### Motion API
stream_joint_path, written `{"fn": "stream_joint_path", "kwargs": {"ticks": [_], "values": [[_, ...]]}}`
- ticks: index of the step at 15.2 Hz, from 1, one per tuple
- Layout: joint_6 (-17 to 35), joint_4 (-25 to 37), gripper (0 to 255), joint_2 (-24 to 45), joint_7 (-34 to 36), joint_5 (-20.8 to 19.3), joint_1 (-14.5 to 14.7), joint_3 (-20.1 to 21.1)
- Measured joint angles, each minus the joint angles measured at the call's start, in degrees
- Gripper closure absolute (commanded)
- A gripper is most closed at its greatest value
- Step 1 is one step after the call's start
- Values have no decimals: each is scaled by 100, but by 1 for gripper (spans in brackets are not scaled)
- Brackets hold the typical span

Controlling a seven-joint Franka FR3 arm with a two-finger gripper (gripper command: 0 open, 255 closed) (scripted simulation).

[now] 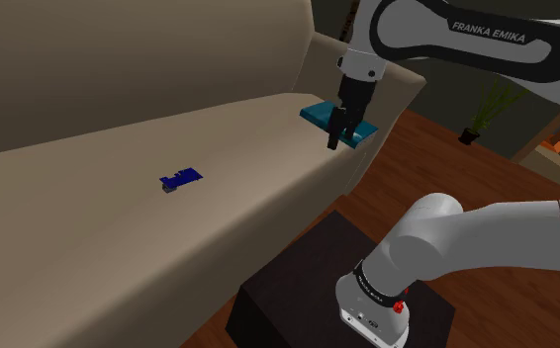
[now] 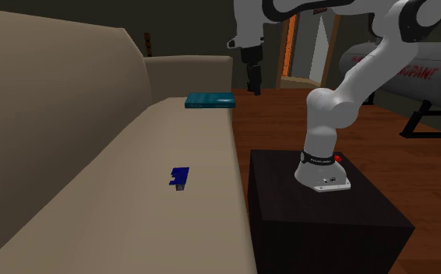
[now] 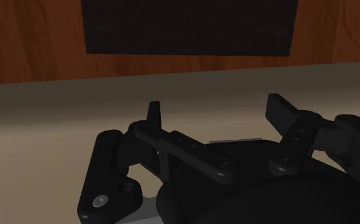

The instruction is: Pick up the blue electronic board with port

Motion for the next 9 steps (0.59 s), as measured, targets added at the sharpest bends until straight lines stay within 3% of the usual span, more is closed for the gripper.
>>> {"fn": "stream_joint_path", "kwargs": {"ticks": [3,9], "values": [[67,-58,0,1,332,168,0,166],[660,-259,0,287,1948,947,11,954]]}}
